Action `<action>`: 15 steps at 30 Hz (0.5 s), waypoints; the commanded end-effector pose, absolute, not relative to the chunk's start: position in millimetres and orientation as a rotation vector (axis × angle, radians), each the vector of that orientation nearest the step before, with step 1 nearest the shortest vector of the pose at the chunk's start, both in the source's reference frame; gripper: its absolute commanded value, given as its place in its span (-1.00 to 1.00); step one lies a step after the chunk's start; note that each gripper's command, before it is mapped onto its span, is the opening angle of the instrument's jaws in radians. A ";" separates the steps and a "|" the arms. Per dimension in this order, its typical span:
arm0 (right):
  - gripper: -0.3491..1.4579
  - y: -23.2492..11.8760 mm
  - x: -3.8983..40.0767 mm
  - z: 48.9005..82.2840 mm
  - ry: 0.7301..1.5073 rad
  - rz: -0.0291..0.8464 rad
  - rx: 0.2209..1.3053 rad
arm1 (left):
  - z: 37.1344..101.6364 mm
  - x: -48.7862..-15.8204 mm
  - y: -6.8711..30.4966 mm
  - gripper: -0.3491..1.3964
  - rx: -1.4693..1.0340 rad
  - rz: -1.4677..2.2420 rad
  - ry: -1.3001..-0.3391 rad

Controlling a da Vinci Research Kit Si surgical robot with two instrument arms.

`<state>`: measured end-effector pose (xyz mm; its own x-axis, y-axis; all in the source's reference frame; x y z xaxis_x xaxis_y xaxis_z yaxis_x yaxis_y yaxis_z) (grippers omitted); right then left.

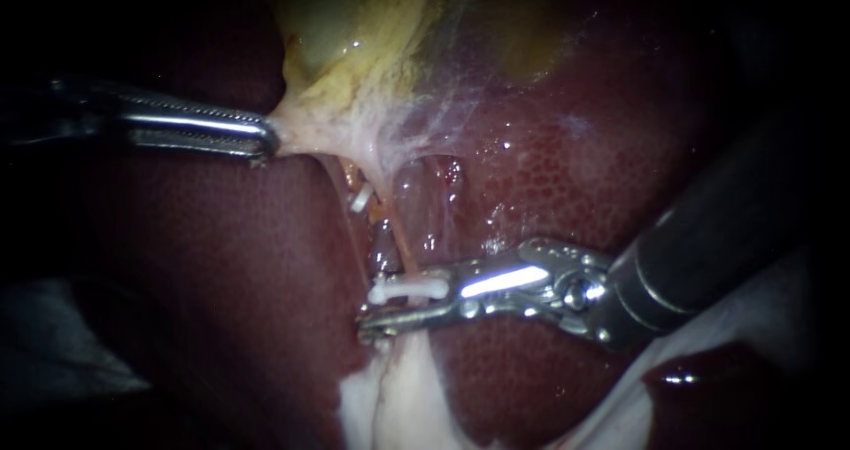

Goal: Going back first clip right tube

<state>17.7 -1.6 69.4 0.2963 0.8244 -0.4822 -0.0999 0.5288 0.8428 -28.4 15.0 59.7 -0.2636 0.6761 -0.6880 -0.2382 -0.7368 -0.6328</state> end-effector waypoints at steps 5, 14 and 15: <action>-0.07 -0.7 15.5 66.7 1.106 0.589 0.722 | 59.7 -28.3 15.0 -1.00 -1.406 2.039 -0.551; -0.07 1.4 11.1 61.1 1.143 0.349 0.587 | 59.7 -28.0 15.0 -1.00 -1.406 2.040 -0.553; -0.07 1.7 10.4 60.2 1.133 0.306 0.547 | 59.7 -28.0 15.0 -1.00 -1.406 2.040 -0.553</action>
